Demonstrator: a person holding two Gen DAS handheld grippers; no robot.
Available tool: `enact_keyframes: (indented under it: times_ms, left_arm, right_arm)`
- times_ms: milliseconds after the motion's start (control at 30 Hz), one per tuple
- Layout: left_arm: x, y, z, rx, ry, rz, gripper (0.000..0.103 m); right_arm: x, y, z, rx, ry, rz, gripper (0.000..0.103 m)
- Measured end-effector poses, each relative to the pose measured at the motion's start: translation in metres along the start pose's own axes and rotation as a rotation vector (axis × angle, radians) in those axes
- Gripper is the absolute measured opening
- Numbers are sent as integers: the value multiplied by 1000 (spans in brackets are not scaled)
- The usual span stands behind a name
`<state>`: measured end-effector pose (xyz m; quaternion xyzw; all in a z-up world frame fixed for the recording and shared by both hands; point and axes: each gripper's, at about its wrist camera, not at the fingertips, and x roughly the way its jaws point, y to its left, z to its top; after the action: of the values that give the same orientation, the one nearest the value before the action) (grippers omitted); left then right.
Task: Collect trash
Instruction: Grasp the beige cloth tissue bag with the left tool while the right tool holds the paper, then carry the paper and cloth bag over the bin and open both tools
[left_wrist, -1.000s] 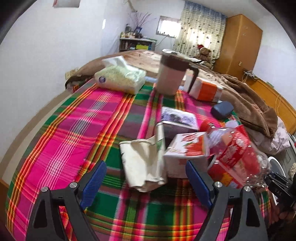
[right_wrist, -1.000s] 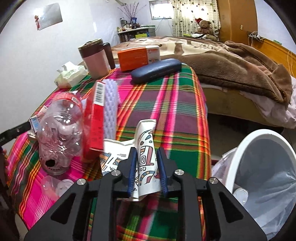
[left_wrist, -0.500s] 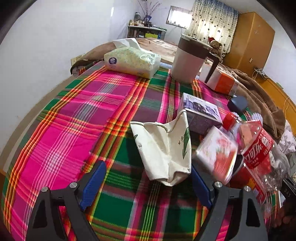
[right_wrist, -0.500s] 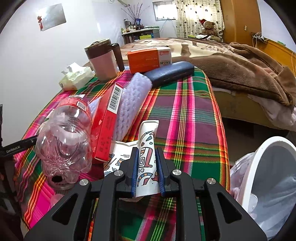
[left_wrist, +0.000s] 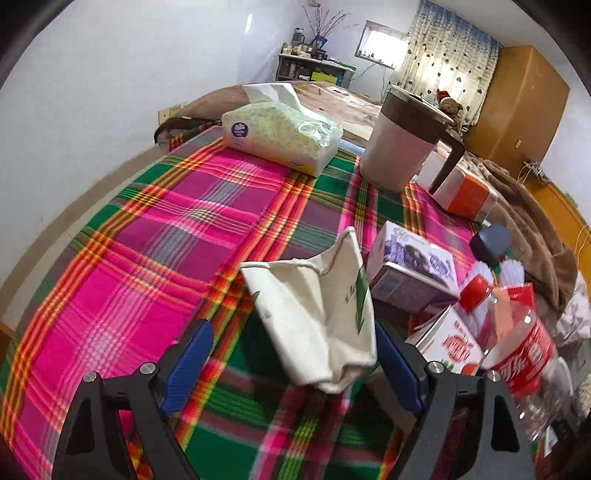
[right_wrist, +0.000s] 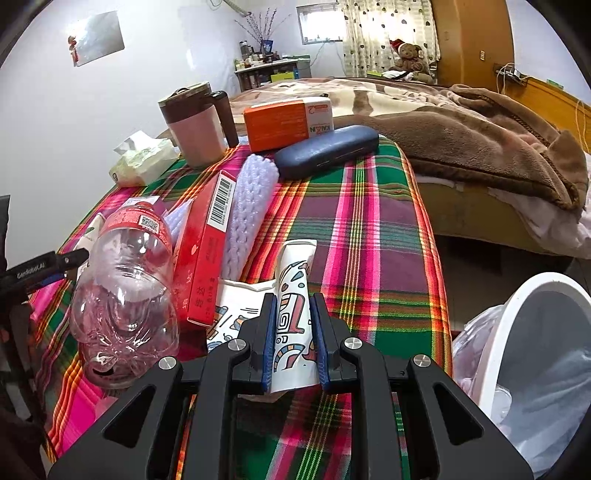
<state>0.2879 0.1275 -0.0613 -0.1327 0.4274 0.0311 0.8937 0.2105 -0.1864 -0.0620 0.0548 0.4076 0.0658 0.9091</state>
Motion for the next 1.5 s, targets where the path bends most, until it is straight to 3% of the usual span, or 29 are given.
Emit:
enact_keyframes:
  times_ms: [100,267,533,1133,1500]
  left_arm:
    - [9,-5,1,13,13,35,87]
    - [9,-5,1,11,5,15,55]
    - [1,-9,-2,51,-9,7,44]
    - [-61,-24,-24,113,-119,-28,43]
    - [-98,-50,-44,181,-164,-79,43]
  right_arm:
    - [1,0,1,-2,-2,0,19]
    - [2,-2,1,5,-3,1,19]
    - [-3,-4,0,15,-18,-3,19]
    - [-28,-9,-8,22,-73,2,19]
    - [-62,-10,-8,7,-184,-13,18]
